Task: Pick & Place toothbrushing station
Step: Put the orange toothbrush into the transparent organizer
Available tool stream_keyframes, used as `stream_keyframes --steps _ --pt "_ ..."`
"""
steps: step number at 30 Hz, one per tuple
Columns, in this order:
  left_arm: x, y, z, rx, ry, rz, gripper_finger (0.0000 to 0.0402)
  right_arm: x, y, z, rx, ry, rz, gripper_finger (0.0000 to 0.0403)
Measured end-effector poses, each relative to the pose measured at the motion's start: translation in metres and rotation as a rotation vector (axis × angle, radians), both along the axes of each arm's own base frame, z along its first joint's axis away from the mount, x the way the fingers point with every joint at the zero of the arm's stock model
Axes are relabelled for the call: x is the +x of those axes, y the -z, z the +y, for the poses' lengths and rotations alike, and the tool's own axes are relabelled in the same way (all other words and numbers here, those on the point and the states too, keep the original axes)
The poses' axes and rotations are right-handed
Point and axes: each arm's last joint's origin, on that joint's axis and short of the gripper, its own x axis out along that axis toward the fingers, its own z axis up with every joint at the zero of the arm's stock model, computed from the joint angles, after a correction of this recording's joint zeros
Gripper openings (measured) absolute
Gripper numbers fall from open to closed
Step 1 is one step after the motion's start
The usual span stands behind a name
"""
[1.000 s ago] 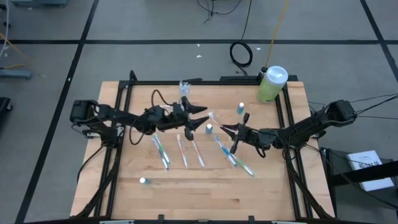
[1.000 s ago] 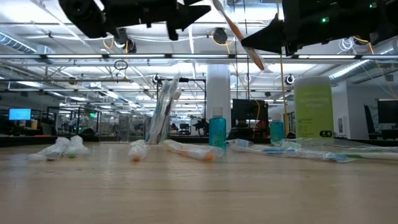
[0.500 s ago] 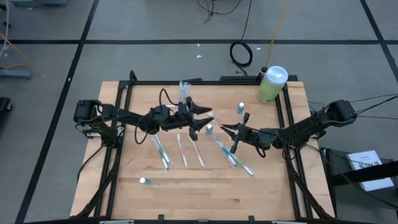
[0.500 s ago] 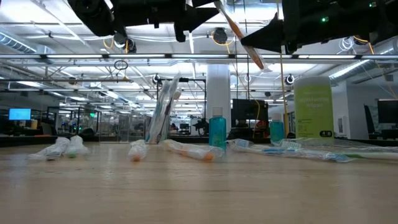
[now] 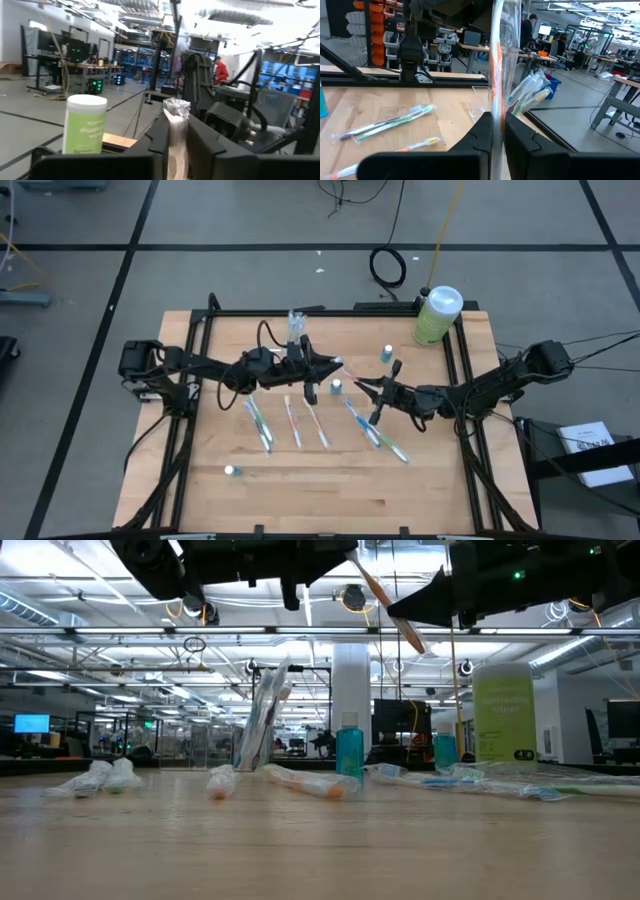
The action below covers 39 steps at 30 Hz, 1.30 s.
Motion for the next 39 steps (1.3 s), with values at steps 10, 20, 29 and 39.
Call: stream_keyframes --steps 10,20,29,39 --pt "-0.026 -0.034 0.004 0.095 -0.117 0.037 0.0008 -0.004 0.002 0.002 0.006 0.009 0.054 0.0118" --pt "-0.092 -0.067 0.006 0.058 -0.416 0.289 0.0007 -0.025 -0.014 -0.002 0.016 0.002 0.096 0.0192" --pt "-0.157 -0.086 0.010 -0.038 -0.674 0.346 0.0007 -0.043 -0.022 -0.007 0.023 0.007 0.144 0.0196" --pt "-0.203 -0.074 0.020 -0.181 -0.841 0.380 0.0006 -0.046 -0.022 -0.008 0.017 0.003 0.166 0.0195"
